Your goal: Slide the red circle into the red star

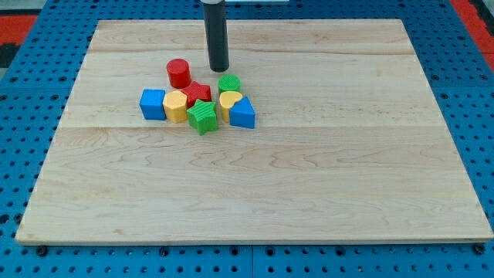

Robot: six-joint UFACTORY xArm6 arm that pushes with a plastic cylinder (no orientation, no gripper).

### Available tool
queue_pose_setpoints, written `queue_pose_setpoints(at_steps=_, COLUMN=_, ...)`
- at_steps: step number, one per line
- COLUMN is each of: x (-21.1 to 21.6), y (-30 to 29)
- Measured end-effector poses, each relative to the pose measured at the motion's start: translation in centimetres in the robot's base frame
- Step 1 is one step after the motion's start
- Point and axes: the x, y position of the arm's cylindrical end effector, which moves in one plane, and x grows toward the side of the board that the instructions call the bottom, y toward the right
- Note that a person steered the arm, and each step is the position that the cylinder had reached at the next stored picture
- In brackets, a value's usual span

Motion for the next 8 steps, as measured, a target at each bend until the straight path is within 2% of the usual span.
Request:
queue_pose_setpoints(at_steps=1, x=0.6, y=-3.9)
queue_pose_setpoints(at_steps=2, x=2.8, y=-4.3)
queue_pose_setpoints(at_steps=3, x=2.6, y=-5.9)
queue_pose_setpoints(at_steps=4, x=1.4, y=-10.8)
queue_pose_setpoints(at_steps=5, x=1.4, y=-13.3)
queue_pose_setpoints(at_steps=7, x=2.9, y=-21.1)
queue_pose_setpoints(at_steps=8, x=4.0, y=-13.8)
